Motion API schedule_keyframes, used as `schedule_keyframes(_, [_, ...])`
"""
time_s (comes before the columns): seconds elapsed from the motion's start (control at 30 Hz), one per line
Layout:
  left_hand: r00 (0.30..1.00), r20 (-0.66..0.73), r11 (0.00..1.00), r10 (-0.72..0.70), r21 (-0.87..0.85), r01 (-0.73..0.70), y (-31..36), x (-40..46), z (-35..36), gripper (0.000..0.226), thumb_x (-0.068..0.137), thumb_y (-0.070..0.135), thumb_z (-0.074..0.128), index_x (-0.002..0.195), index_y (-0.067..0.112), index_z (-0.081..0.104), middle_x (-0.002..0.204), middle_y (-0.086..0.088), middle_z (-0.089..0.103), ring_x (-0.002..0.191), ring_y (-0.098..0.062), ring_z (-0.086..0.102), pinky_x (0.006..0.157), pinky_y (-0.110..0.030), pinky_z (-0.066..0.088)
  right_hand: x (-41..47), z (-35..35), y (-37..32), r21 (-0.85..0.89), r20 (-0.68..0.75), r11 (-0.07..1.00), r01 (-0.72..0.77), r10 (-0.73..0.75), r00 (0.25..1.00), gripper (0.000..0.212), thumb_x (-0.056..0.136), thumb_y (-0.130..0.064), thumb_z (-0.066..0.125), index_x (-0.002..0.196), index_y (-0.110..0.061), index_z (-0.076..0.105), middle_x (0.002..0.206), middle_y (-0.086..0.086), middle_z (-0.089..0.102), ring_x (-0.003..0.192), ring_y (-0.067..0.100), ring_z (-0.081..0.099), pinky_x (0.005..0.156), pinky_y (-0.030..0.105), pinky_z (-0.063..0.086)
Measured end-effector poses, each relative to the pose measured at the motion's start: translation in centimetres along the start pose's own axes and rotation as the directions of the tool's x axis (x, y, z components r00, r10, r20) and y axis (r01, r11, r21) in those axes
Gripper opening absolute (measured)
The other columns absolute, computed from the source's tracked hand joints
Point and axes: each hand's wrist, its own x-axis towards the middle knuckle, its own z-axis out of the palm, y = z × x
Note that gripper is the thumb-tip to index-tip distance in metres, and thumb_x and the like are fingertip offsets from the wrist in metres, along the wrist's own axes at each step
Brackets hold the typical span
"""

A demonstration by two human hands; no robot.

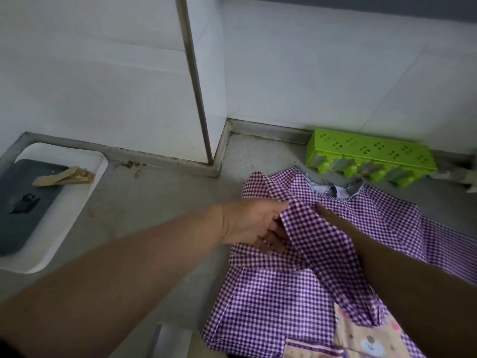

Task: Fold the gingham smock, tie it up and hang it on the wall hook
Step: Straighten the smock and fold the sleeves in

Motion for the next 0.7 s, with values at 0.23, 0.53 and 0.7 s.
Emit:
schedule_keyframes(0.23, [0.974,-0.195,0.435,0.113,0.891,0.128,-5.8,4.4,-2.2,0.057,0.101,0.02,0.054,0.151,0.046,0.049,0.166,0.011,0.039,0.151,-0.014,0.037,0.127,-0.041,0.03,-6.1,-3.2,-1.9,-0.11,-0.001,0.981,0.16,-0.161,0.987,0.042,0.105,-0.027,0.052,0.145,-0.016,0.056,0.158,0.008,0.043,0.133,0.019,0.05,0.103,0.023,0.038])
schedule_keyframes(0.53, [0.94,-0.239,0.137,0.245,0.968,0.211,-6.0,8.5,0.8,0.07,0.098,0.042,0.063,0.159,0.039,0.029,0.166,0.005,0.036,0.146,-0.025,0.039,0.119,-0.048,0.04,-12.8,-1.2,-3.6,-0.2,-0.105,0.943,0.267,-0.292,0.951,0.076,0.075,-0.09,0.047,0.116,-0.026,0.05,0.122,-0.003,0.043,0.11,0.018,0.053,0.087,0.045,0.055])
schedule_keyframes(0.7, [0.923,-0.247,0.122,0.296,0.968,0.22,-5.7,9.1,1.1,0.052,0.087,0.033,0.078,0.129,0.026,0.048,0.152,0.003,0.042,0.124,-0.02,0.054,0.101,-0.04,0.052,-14.1,4.0,-3.5,-0.399,-0.013,0.89,0.222,-0.247,0.969,0.101,0.072,-0.086,0.057,0.142,-0.016,0.041,0.157,0.012,0.022,0.149,0.033,0.021,0.107,0.055,0.042])
